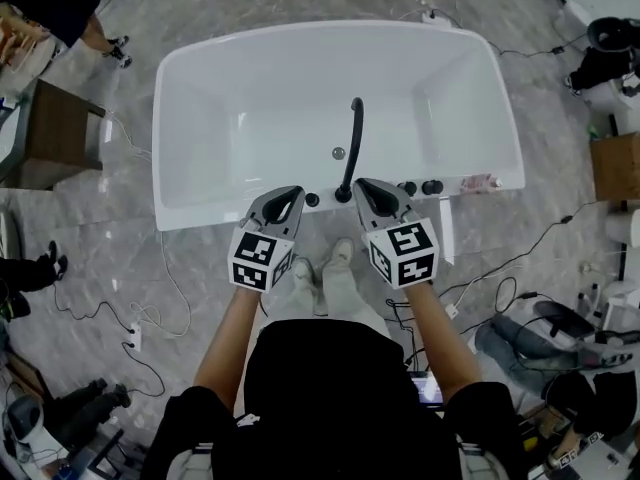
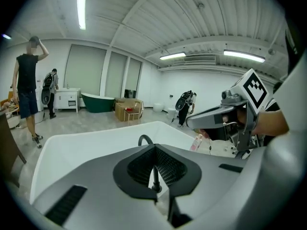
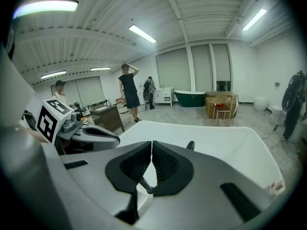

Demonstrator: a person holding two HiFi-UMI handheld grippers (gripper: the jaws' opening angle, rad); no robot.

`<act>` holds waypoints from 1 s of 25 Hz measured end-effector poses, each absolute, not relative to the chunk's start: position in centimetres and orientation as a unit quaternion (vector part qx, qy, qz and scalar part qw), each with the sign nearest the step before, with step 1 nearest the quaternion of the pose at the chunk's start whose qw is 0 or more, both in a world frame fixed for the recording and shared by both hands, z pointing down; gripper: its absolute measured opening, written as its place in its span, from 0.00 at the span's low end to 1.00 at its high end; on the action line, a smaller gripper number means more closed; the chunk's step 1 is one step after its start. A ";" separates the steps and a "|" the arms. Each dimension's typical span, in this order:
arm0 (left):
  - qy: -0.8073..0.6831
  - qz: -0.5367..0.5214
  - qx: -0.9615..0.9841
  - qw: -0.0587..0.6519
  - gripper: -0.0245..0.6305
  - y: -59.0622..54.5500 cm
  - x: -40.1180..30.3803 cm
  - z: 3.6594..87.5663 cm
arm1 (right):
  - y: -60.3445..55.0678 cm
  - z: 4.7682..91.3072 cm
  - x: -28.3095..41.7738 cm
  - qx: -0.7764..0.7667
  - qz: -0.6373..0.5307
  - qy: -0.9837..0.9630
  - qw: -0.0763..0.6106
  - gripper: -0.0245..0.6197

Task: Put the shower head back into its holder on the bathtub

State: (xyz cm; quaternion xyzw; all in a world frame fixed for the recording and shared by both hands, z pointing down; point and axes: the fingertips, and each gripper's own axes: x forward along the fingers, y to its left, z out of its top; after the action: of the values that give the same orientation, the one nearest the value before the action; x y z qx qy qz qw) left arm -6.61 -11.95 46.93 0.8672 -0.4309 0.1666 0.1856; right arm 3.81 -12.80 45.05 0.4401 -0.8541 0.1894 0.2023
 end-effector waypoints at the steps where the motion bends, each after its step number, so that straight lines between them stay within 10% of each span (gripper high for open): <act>1: -0.434 0.162 0.868 0.179 0.06 -12.0 -6.6 45.9 | -12.8 44.0 3.8 0.442 0.183 -0.857 0.194 0.08; 25: -0.456 0.051 0.888 0.036 0.06 -12.1 -7.4 25.0 | -13.4 25.4 3.6 0.480 0.036 -0.874 0.063 0.07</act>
State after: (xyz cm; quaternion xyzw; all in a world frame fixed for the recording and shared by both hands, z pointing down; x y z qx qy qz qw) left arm -7.43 -12.14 25.03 0.8879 -0.4558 0.0515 0.0362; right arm 3.64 -13.40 25.45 0.4799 -0.8743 0.0356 0.0629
